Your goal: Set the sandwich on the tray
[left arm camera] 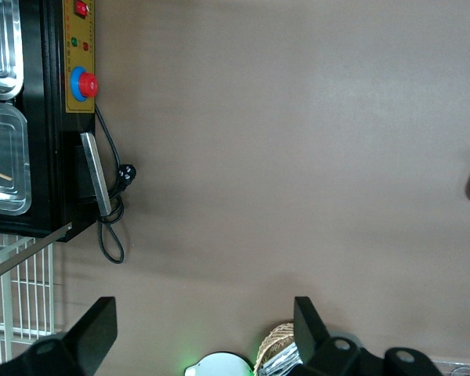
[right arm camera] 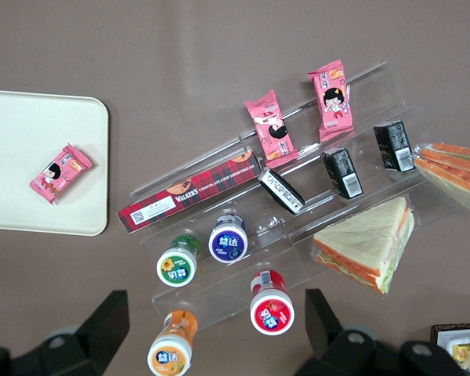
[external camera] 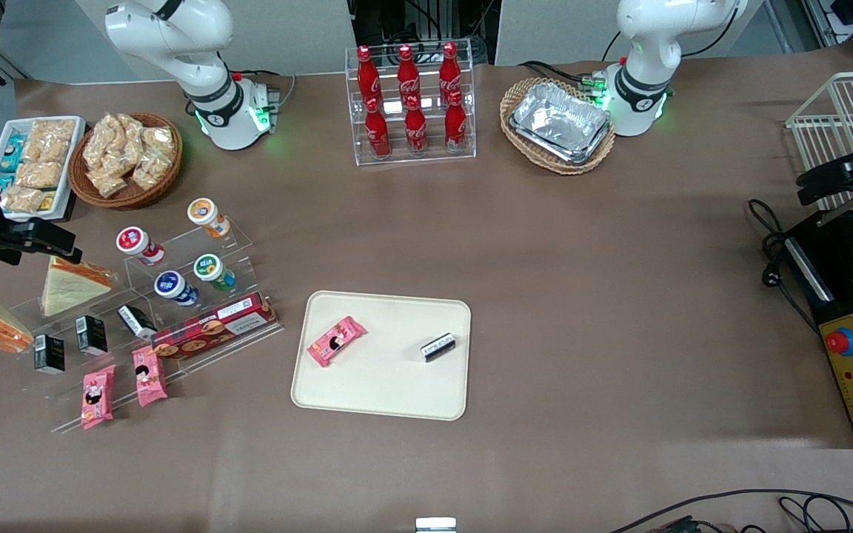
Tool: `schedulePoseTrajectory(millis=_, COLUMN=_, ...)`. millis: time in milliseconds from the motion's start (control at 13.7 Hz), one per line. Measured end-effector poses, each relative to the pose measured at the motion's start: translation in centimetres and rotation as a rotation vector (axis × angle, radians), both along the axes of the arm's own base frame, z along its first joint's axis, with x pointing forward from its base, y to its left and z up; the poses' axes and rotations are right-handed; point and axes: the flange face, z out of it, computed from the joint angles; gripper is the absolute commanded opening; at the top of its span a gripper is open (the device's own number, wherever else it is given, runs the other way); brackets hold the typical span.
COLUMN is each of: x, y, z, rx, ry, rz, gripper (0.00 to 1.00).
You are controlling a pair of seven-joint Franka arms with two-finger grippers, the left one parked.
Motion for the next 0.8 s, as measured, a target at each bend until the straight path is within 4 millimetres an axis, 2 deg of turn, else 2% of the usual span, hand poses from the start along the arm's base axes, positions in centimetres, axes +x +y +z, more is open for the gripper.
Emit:
schedulePoseTrajectory(millis=365, x=-0.3, y=-2.2, z=-0.1, rx=0.001, ry=0.009, rz=-0.001, gripper=1.00)
schedulePoseTrajectory(millis=803, x=-1.7, y=-7.8, z=-0.4, rx=0.010, ry=0.047, rz=0.077, gripper=1.00)
